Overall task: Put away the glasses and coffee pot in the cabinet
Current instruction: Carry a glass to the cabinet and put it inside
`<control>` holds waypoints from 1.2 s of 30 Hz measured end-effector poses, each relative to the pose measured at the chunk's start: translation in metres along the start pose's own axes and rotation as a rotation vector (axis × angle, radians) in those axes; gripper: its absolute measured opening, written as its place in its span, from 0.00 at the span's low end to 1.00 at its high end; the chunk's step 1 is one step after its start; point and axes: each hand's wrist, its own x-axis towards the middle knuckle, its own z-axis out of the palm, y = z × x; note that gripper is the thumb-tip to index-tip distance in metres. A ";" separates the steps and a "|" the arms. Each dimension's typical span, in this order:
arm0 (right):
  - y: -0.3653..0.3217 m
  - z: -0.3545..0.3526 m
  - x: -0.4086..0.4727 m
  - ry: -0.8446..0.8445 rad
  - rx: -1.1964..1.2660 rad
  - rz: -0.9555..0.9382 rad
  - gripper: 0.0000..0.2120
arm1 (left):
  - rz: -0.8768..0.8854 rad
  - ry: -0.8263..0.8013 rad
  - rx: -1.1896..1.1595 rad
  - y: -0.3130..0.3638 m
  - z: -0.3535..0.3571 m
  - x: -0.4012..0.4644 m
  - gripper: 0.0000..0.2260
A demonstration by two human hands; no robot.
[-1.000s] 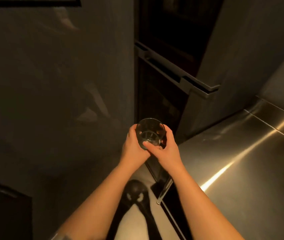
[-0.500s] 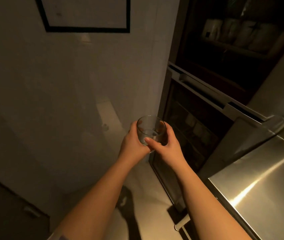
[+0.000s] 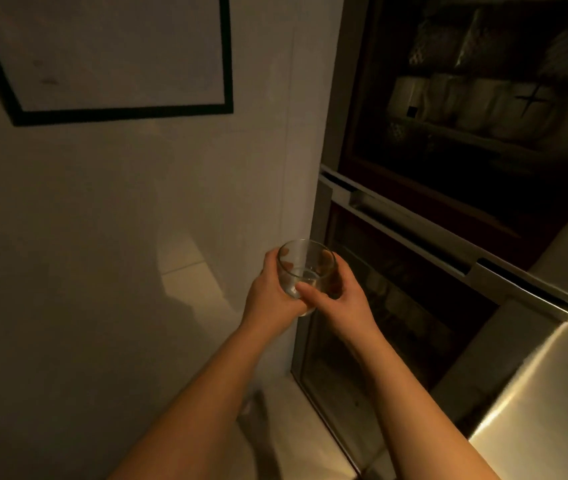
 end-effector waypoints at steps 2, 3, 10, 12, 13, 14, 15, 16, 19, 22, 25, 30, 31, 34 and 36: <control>0.002 -0.001 0.029 0.026 0.022 0.012 0.35 | 0.015 -0.042 -0.004 0.004 0.003 0.032 0.43; 0.003 -0.002 0.042 0.041 0.032 0.019 0.36 | 0.026 -0.065 -0.007 0.006 0.004 0.047 0.43; 0.010 -0.018 0.112 0.071 0.075 0.063 0.35 | 0.101 -0.173 -0.050 0.014 0.019 0.128 0.42; 0.018 -0.026 0.126 0.125 0.095 0.107 0.34 | 0.124 -0.189 -0.060 0.017 0.025 0.141 0.40; 0.022 -0.030 0.133 0.180 0.114 0.142 0.32 | 0.130 -0.195 -0.068 0.018 0.028 0.146 0.39; 0.026 -0.033 0.139 0.250 0.134 0.181 0.31 | 0.133 -0.200 -0.078 0.019 0.031 0.152 0.39; 0.029 -0.037 0.145 0.325 0.158 0.223 0.29 | 0.135 -0.203 -0.081 0.019 0.034 0.157 0.39; 0.031 -0.041 0.151 0.398 0.196 0.262 0.30 | 0.137 -0.206 -0.079 0.018 0.037 0.163 0.40; 0.035 -0.051 0.168 0.581 0.374 0.323 0.37 | 0.133 -0.235 -0.080 0.014 0.045 0.179 0.42; 0.036 -0.062 0.183 0.730 0.626 0.312 0.36 | 0.136 -0.272 -0.087 0.012 0.052 0.193 0.42; 0.032 -0.067 0.194 0.833 0.856 0.275 0.33 | 0.141 -0.303 -0.104 0.008 0.056 0.203 0.40; 0.026 -0.058 0.203 0.863 1.055 0.250 0.33 | 0.114 -0.299 -0.117 0.002 0.050 0.206 0.41; 0.024 -0.057 0.204 0.871 1.080 0.254 0.33 | 0.108 -0.291 -0.119 0.000 0.048 0.205 0.41; 0.019 -0.056 0.204 0.906 1.101 0.259 0.33 | 0.092 -0.263 -0.123 -0.008 0.041 0.198 0.42; 0.017 -0.056 0.204 0.920 1.081 0.260 0.33 | 0.073 -0.238 -0.127 -0.010 0.036 0.191 0.43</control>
